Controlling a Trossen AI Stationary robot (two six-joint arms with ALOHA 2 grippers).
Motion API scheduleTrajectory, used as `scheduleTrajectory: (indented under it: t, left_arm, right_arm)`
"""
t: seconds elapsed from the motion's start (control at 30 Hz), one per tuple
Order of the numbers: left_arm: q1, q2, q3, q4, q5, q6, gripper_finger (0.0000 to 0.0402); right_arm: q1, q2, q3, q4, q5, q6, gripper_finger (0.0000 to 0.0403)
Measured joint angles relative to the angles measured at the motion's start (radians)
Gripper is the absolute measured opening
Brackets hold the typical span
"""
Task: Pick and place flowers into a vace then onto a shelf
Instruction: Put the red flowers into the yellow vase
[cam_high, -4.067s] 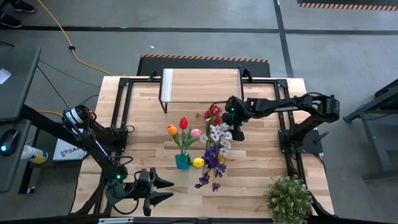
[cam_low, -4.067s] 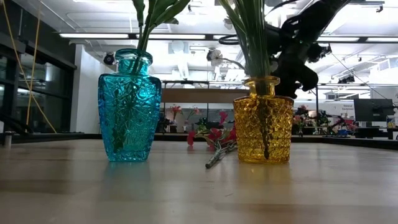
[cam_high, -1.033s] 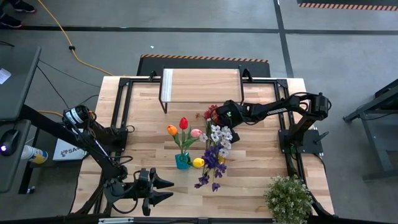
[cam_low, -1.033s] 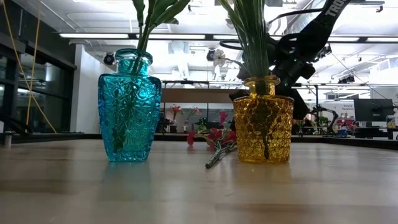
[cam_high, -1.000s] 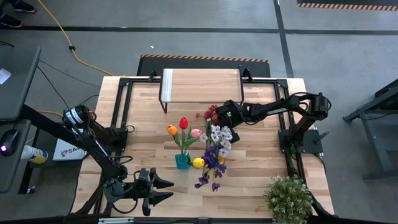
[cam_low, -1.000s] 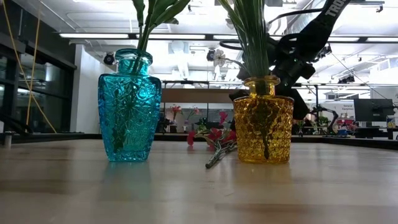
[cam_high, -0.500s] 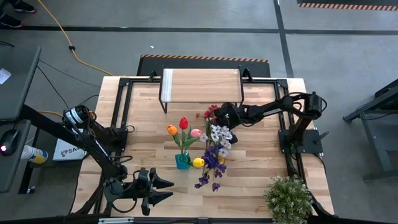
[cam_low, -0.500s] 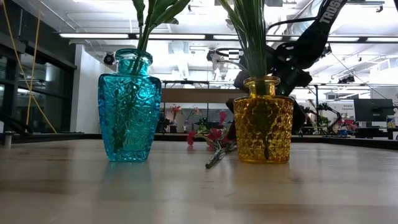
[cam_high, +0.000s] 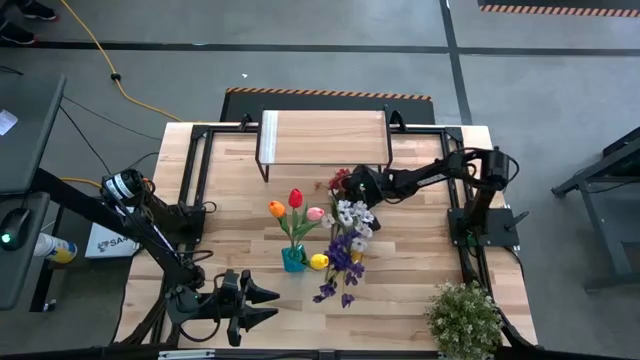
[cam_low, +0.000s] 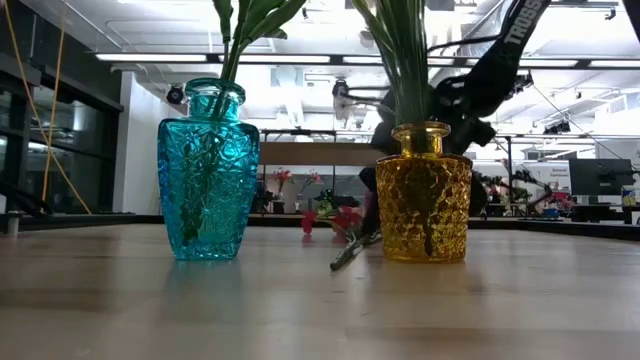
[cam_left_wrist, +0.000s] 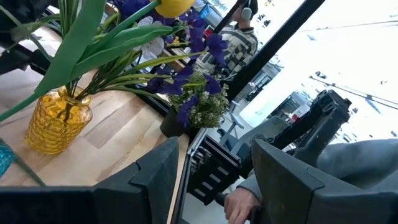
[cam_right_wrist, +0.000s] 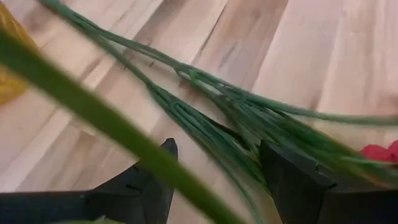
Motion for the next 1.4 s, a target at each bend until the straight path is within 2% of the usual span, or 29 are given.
scheduleTrajectory:
  t: [0.23, 0.4, 0.87, 1.4]
  left_arm:
    - [0.000, 0.000, 0.000, 0.005, -0.001, 0.000, 0.0239]
    - [0.000, 0.000, 0.000, 0.005, -0.004, 0.000, 0.0239]
    - [0.000, 0.000, 0.000, 0.005, -0.008, 0.000, 0.0239]
    - [0.000, 0.000, 0.000, 0.004, -0.008, 0.000, 0.0239]
  right_arm:
    - [0.000, 0.014, 0.000, 0.005, 0.008, 0.046, 0.0218]
    - [-0.008, 0.014, 0.001, -0.023, 0.055, 0.095, 0.0213]
    - [-0.006, 0.011, 0.002, -0.054, 0.115, 0.199, 0.0144]
    - [-0.005, 0.010, 0.001, -0.056, 0.148, 0.338, 0.0089]
